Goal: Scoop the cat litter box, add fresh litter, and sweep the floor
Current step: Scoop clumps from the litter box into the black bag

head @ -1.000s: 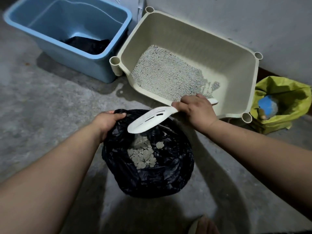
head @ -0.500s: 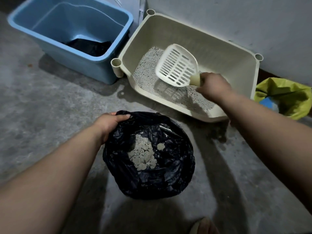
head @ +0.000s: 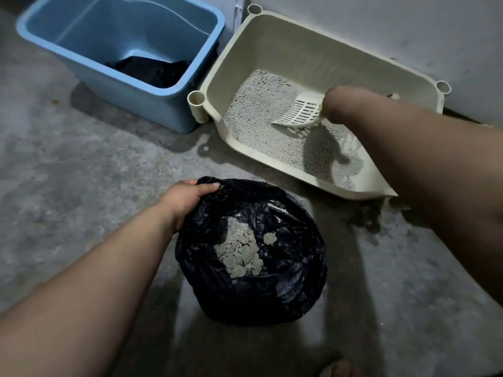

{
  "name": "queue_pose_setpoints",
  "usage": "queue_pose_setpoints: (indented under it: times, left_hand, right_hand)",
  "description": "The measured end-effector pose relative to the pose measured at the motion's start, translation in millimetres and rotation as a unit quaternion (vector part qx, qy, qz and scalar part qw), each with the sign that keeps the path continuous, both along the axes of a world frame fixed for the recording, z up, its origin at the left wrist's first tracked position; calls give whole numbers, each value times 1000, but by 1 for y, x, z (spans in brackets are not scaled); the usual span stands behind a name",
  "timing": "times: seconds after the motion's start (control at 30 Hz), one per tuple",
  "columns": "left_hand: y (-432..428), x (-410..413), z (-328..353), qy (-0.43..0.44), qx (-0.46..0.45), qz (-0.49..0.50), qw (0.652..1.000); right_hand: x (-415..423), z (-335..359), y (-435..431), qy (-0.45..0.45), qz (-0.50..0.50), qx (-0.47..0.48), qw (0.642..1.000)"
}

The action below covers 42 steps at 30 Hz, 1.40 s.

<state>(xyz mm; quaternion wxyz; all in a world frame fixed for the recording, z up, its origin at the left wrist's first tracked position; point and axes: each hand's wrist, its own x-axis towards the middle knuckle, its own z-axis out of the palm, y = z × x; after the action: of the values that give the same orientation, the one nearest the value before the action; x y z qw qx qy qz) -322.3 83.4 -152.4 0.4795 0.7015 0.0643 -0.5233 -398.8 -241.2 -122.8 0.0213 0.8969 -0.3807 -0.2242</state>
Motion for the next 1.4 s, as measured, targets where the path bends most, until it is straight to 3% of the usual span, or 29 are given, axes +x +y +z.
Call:
queue_pose_setpoints:
  times: [0.23,0.5,0.73,1.13,1.4]
  left_hand:
    - [4,2,-6,19,-8,18,1000]
    - [6,-13,-9,8,13,65,998]
    - [0,-26,-11,8,15,84,996]
    - [-18,-33,-14,-6,25,91,996]
    - [-22,-36,-14,-5,17,82,996]
  right_hand:
    - [29,-29,-11,-75,-45,28,996]
    - [42,-56,-29,-129,14,48,990]
    - [32,-81,-44,-291,-49,168,941]
    - [19,-72,-40,-336,-52,257,905]
    - [2,-68,-33,-335,-21,223,915]
